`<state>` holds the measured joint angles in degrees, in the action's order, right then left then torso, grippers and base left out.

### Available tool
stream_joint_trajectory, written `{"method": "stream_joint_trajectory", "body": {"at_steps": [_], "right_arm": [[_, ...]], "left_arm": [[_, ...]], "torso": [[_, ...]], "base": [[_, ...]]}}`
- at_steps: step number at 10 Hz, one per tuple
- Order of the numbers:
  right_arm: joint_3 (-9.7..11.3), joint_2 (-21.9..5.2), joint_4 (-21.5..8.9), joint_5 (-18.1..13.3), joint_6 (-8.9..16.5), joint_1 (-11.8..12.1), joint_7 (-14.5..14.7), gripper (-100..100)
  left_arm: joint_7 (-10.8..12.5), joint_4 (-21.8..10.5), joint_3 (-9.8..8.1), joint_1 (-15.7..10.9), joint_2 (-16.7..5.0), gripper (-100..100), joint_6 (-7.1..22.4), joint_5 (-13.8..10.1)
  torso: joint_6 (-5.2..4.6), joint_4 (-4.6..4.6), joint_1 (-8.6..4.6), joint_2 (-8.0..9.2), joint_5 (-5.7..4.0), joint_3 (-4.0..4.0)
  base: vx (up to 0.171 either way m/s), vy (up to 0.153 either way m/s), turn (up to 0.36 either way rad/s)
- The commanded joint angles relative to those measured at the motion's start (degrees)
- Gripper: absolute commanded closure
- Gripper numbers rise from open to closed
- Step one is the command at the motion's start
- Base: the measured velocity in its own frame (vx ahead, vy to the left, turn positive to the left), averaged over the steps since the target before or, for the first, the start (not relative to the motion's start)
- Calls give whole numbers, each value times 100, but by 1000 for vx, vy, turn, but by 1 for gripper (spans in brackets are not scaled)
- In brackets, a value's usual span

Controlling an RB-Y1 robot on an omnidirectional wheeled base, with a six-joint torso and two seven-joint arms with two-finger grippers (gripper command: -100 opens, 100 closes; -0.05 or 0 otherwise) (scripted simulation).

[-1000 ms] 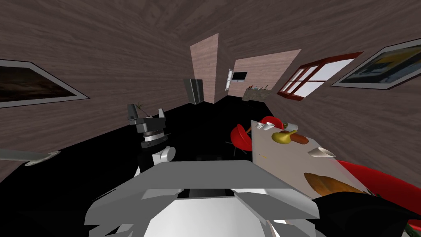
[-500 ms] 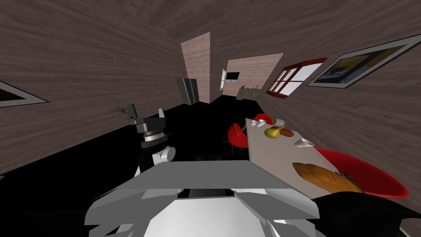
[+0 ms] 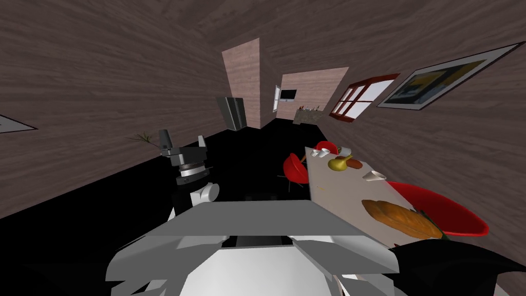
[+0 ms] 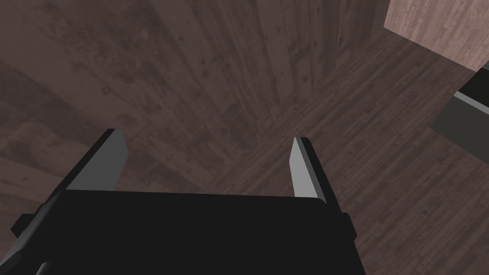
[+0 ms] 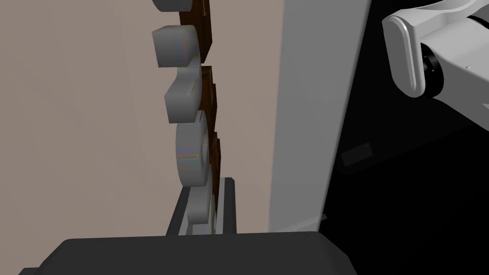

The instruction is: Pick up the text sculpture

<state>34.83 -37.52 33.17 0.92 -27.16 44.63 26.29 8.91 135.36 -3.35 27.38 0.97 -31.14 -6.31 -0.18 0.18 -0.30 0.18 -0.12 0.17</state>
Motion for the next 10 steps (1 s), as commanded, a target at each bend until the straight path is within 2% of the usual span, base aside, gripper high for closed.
{"method": "stream_joint_trajectory", "body": {"at_steps": [1, 4, 5, 6, 9, 10], "right_arm": [[-218, -38, -44, -286, -97, -53, -227, 100], [-218, -38, -44, -785, -97, -53, -227, 100], [-505, -179, -8, -971, -199, -179, -515, 100], [-569, -179, -8, -1141, -199, -179, -601, 100], [-569, -179, -8, -1650, -199, -179, -601, 100], [-856, -320, 27, -1820, -300, -304, -905, 100]], "left_arm": [[0, 0, 0, 0, 0, 0, 0, 0], [0, 0, 1, -2, 0, 0, 0, 0], [0, 0, 1, -2, 0, 0, 0, 0], [0, 0, 0, 0, 0, 0, 0, 0], [0, 0, 1, -2, 0, 0, 0, 0], [0, 0, 1, -2, 0, 0, 0, 0]], "torso": [[0, 0, 0, 0, 0, 0], [0, 0, 1, 7, -3, 3], [-1, -2, 0, 12, -3, 4], [-6, -4, 2, 1, 0, -2], [4, -5, 6, 1, 4, -3], [2, -6, 4, 7, 3, -1]], "base": [[62, 7, -269], [15, 4, -14], [40, 6, -357], [59, 17, -313], [15, 2, 11], [38, -5, -366]]}}
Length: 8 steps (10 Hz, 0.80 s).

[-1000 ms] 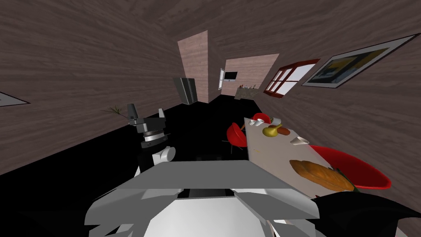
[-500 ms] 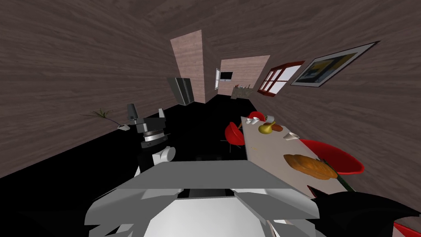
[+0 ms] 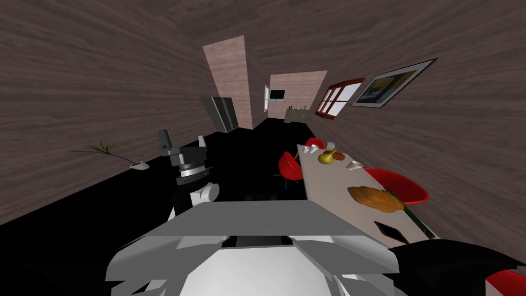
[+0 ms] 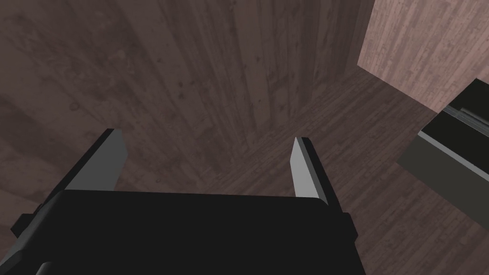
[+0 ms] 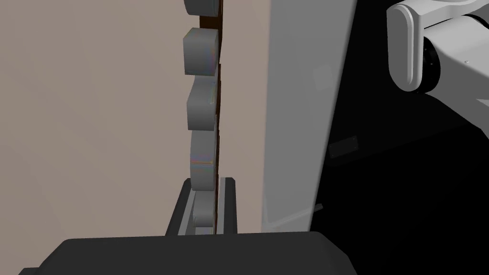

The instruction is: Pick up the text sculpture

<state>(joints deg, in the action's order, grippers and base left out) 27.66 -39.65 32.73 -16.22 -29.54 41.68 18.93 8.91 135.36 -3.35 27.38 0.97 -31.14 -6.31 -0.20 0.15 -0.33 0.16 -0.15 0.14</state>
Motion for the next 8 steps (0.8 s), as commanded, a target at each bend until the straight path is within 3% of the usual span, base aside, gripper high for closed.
{"method": "stream_joint_trajectory", "body": {"at_steps": [1, 4, 5, 6, 8], "right_arm": [[-204, -107, 71, -286, -62, -9, -240, 100], [-204, -107, 71, -811, -62, -9, -240, 100], [-204, -107, 71, -859, -62, -9, -240, 100], [-487, -248, 107, -1088, -164, -134, -550, 100], [-555, -248, 107, -1429, -164, -134, -614, 100]], "left_arm": [[0, 0, 0, 0, 0, 0, 0, 0], [0, 0, 1, -2, 0, 0, 0, 0], [0, 0, 1, -2, 0, 0, 0, 0], [0, -1, 1, -2, 0, 0, 0, 0], [0, 0, 1, -1, 0, 0, 0, 0]], "torso": [[0, 0, 0, 0, 0, 0], [12, 2, -9, 11, -3, 6], [12, 2, -12, 17, -4, 9], [14, 2, -14, 20, -5, 10], [14, -2, -3, -1, 1, -1]], "base": [[58, 22, -278], [16, 8, -4], [-6, -3, -4], [47, 12, -390], [46, 20, -156]]}}
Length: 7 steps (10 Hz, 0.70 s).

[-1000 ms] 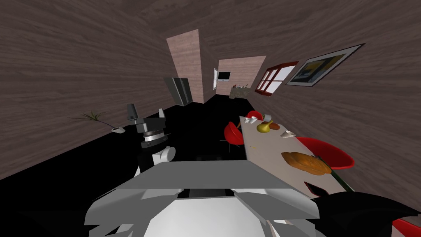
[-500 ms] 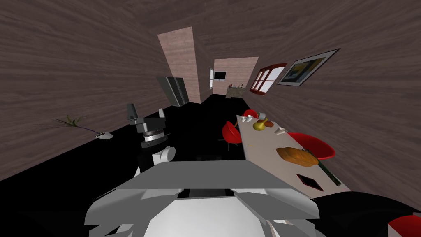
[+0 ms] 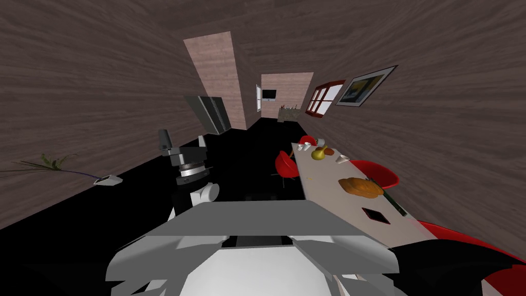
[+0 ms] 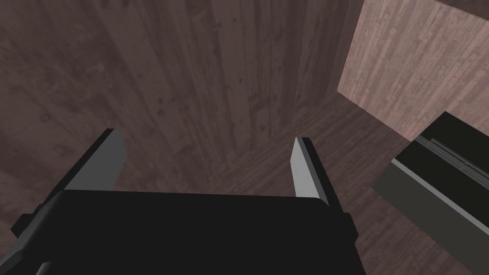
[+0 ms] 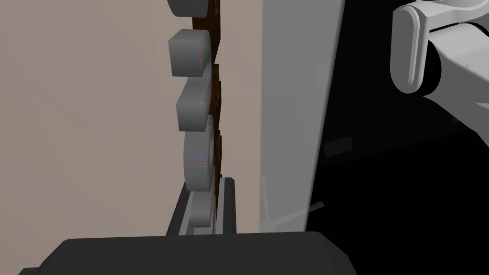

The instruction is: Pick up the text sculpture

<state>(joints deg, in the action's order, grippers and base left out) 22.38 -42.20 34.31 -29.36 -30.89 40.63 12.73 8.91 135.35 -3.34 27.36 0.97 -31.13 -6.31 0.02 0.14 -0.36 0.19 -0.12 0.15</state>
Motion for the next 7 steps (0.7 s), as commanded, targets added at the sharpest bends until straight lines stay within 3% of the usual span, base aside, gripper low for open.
{"method": "stream_joint_trajectory", "body": {"at_steps": [1, 2, 3, 4, 7], "right_arm": [[-27, 7, -50, -286, -29, -30, 6, 100], [-27, 7, -50, -438, -29, -30, 6, 100], [-322, -135, -15, -617, -131, -156, -269, 100], [-378, -135, -15, -771, -131, -156, -333, 100], [-378, -135, -15, -1297, -131, -156, -368, 100]], "left_arm": [[0, 0, 0, 0, 0, 0, 0, 0], [0, 0, 0, 0, 0, 0, 0, 0], [0, 0, 0, 0, 0, 0, 0, 0], [0, 0, -1, 2, 0, 0, 0, 0], [0, 0, 0, 0, 0, 0, 0, 0]], "torso": [[0, 0, 0, 0, 0, 0], [0, -1, -3, 6, 0, 2], [-1, -3, -5, 10, 0, 3], [-10, -7, 0, -1, 6, -4], [-1, -5, 6, 2, 8, -2]], "base": [[7, 1, 53], [-3, -6, 18], [45, 8, -394], [56, 26, -277], [11, 8, 10]]}}
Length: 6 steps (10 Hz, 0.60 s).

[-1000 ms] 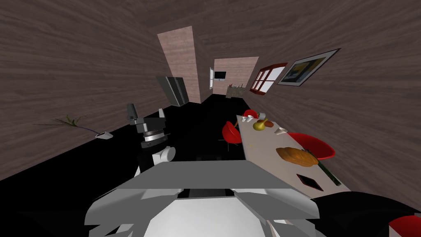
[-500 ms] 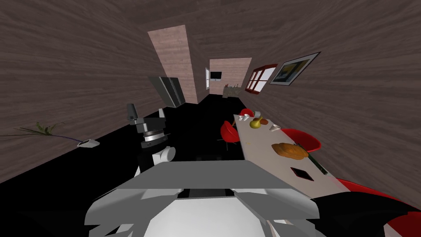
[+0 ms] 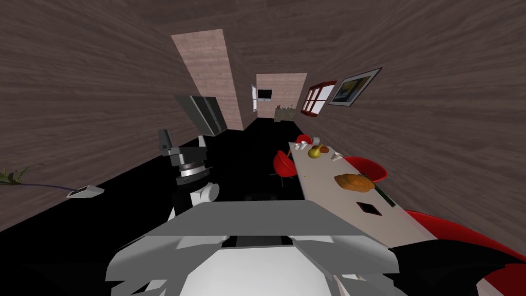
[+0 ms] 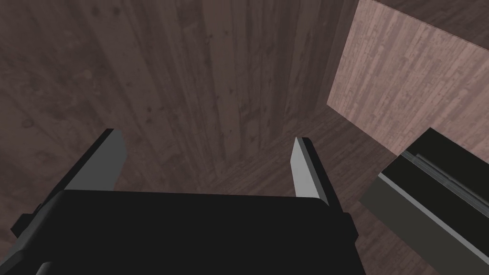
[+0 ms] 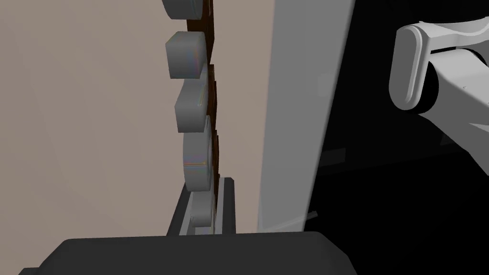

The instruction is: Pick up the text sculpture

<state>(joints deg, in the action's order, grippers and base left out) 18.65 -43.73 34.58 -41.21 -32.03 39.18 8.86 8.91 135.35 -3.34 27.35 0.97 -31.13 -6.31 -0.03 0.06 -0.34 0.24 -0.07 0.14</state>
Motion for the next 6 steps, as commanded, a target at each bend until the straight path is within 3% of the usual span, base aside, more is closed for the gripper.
{"method": "stream_joint_trajectory", "body": {"at_steps": [1, 2, 3, 6], "right_arm": [[-286, -123, -7, -286, -118, -136, -286, 100], [-356, -123, -154, -454, -118, -136, -255, 100], [-356, -123, -115, -620, -118, -136, -332, 100], [-356, -123, -7, -1040, -118, -136, -356, 100]], "left_arm": [[0, 0, 0, 0, 0, 0, 0, 0], [0, 0, -1, 2, 0, 0, 0, 0], [0, 0, 0, 1, 0, 0, 0, 0], [0, 0, 0, 0, 0, 0, 0, 0]], "torso": [[0, 0, 0, 0, 0, 0], [-6, 0, 0, -12, -3, -6], [-11, -5, 9, -13, 4, -8], [-3, 1, 0, -2, -1, -1]], "base": [[44, 11, -338], [57, 31, -304], [26, 20, -65], [0, 0, 20]]}}
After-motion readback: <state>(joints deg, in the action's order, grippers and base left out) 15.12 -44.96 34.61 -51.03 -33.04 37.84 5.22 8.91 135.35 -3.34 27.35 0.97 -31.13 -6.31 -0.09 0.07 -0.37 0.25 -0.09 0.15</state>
